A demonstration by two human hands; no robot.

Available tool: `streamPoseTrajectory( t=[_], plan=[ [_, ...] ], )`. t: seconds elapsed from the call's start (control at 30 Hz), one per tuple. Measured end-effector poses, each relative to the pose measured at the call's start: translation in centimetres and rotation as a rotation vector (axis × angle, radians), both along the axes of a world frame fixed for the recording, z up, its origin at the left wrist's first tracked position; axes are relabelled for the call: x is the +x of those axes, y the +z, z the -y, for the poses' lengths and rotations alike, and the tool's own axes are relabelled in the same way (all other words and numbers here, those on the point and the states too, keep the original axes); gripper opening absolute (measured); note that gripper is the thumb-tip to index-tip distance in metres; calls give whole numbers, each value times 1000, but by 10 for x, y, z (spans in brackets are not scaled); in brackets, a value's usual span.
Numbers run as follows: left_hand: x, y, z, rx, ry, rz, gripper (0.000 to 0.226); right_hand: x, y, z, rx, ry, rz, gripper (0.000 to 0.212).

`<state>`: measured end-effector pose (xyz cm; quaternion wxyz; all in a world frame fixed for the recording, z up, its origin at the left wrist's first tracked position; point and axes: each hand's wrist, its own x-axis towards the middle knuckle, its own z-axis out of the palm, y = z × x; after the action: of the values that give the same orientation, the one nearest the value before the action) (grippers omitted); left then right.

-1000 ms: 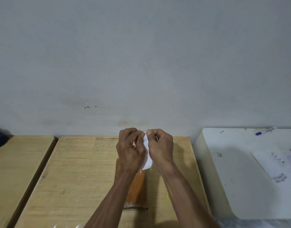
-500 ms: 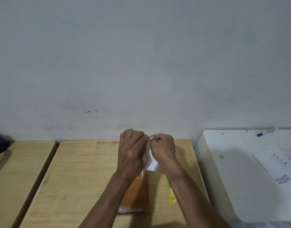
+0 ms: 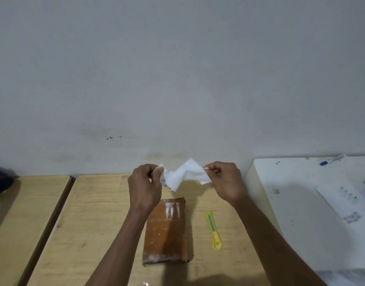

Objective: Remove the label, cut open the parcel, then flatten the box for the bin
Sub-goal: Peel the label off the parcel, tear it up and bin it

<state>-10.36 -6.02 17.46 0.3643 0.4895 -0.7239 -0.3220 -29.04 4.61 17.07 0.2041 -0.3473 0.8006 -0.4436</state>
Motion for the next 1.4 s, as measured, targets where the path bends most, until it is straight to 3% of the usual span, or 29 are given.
streamPoseTrajectory(
  t=[0.1, 0.2, 0.3, 0.5, 0.63, 0.9, 1.1, 1.3, 1.4],
  plan=[
    [10, -3, 2, 54, 167, -22, 28, -10, 3, -10, -47, -183, -177, 10],
    [13, -3, 3, 103, 262, -48, 26, -13, 15, -13, -245, -289, -89, 10],
    [10, -3, 2, 226, 279, -127, 24, -10, 33, -8, -374, -153, 73, 8],
    [-3, 1, -9, 608, 31, -449, 22, 23, 23, 11, -193, 184, 85, 2],
    [-3, 5, -18, 696, -31, -504, 17, 30, 10, 11, -158, 172, 204, 7],
    [1, 8, -23, 814, -74, -631, 12, 40, 11, 7, -175, 173, 262, 8],
    [3, 9, -20, 872, -183, -572, 27, 43, 12, 6, -187, 155, 169, 15],
    [9, 9, -13, 571, -266, -270, 5, 37, 14, 5, -65, 284, 26, 36],
    [9, 8, -10, 424, -288, -118, 6, 34, 21, 7, 74, 396, -171, 29]
  ],
)
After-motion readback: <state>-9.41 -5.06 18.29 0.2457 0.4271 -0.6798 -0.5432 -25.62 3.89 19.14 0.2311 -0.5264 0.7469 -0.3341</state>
